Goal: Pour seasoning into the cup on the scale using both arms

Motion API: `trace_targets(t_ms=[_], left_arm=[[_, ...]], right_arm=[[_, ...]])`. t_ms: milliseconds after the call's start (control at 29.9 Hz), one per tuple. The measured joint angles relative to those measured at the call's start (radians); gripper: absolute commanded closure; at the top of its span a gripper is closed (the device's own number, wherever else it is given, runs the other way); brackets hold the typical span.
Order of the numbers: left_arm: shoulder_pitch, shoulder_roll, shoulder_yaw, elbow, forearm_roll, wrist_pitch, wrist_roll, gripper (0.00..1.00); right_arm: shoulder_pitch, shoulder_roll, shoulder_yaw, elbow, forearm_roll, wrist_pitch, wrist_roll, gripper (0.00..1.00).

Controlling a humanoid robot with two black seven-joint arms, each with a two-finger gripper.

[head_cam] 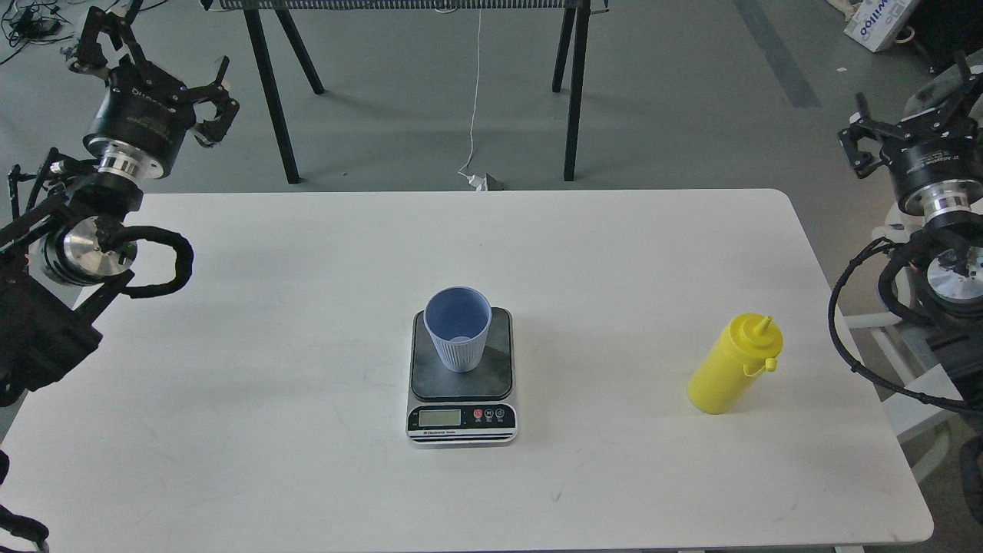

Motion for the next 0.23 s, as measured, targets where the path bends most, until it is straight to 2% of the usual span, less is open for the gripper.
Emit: trace_targets(t_ms=[234], left_arm=[[0.058, -0.01, -0.004, 0.001, -0.001, -0.022, 0.0, 0.0]], right_arm=[[0.036, 0.067, -0.007, -0.055, 0.003, 0.0, -0.002, 0.01]])
